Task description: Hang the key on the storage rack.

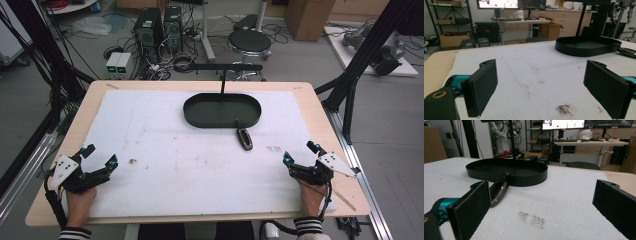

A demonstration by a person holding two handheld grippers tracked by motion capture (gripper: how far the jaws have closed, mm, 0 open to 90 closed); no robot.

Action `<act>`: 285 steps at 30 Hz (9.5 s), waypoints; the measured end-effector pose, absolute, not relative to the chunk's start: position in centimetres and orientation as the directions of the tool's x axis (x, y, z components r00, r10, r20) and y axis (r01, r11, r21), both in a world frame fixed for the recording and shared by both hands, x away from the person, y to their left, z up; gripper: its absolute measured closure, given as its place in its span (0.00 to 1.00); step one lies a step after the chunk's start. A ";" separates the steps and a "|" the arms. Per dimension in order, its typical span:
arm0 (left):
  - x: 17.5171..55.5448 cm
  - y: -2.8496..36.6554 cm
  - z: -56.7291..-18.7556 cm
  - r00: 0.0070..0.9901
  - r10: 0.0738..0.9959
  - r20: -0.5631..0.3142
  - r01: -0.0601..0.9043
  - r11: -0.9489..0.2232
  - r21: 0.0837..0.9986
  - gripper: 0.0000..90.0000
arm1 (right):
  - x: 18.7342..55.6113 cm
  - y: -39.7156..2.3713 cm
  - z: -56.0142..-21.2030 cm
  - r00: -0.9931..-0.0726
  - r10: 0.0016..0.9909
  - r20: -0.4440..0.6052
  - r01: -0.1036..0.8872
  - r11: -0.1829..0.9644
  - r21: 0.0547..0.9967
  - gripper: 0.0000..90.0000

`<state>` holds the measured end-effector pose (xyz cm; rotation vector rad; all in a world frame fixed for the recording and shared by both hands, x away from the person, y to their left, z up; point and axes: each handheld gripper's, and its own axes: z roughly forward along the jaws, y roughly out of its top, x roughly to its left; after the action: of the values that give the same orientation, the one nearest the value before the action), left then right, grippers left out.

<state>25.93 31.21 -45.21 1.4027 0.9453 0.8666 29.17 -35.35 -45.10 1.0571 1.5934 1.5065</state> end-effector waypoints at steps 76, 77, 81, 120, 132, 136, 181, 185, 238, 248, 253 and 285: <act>25.9 31.4 -45.2 0.401 0.915 -0.035 0.050 0.016 0.999 0.14 | 41.4 -24.7 -35.3 -0.659 0.752 0.010 0.540 0.464 0.702 0.01; 25.9 31.4 -45.2 0.401 0.915 -0.035 0.050 0.016 0.999 0.14 | 41.4 -24.7 -35.3 -0.659 0.752 0.010 0.540 0.464 0.702 0.01; 25.9 31.4 -45.2 0.401 0.915 -0.034 0.050 0.015 0.999 0.14 | 42.1 -23.9 -35.6 -0.658 0.753 0.008 0.573 0.494 0.654 0.01; 25.9 31.4 -45.2 0.398 0.917 -0.037 0.053 0.018 0.998 0.14 | 45.8 -19.5 -39.5 -0.617 0.787 0.012 0.738 0.574 0.356 0.08; 25.9 31.4 -45.2 0.398 0.917 -0.040 0.055 0.020 0.998 0.14 | 45.9 -19.0 -40.0 -0.595 0.804 0.000 0.758 0.561 0.334 0.18; 25.9 31.4 -45.2 0.398 0.916 -0.039 0.055 0.019 0.998 0.14 | 46.0 -18.9 -40.2 -0.592 0.806 -0.008 0.763 0.564 0.315 0.18; 26.0 31.4 -45.2 0.399 0.916 -0.043 0.056 0.022 0.998 0.14 | 46.5 -18.5 -39.6 -0.591 0.805 0.041 0.769 0.548 0.329 0.53; 26.0 31.4 -45.2 0.399 0.916 -0.043 0.056 0.023 0.998 0.14 | 46.1 -18.7 -38.9 -0.609 0.792 0.027 0.741 0.557 0.375 0.54; 25.9 31.5 -45.2 0.400 0.915 -0.048 0.055 0.028 0.998 0.14 | 46.8 -20.4 -27.5 -0.616 0.787 0.019 0.511 0.382 0.770 0.54; 26.0 31.5 -45.2 0.401 0.915 -0.052 0.058 0.032 0.998 0.14 | 47.8 -19.8 -28.0 -0.593 0.805 0.018 0.519 0.365 0.773 0.54; 26.0 31.5 -45.2 0.401 0.915 -0.053 0.058 0.033 0.998 0.14 | 48.3 -19.8 -28.0 -0.570 0.822 0.006 0.512 0.349 0.785 0.54; 26.0 31.5 -45.2 0.401 0.915 -0.049 0.059 0.028 0.998 0.14 | 50.3 -21.4 -31.2 -0.463 0.887 0.006 0.560 0.287 0.778 0.53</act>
<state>25.98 31.48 -45.22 1.3856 0.9531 0.8468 50.32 -21.35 -31.24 1.2962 2.1314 1.0222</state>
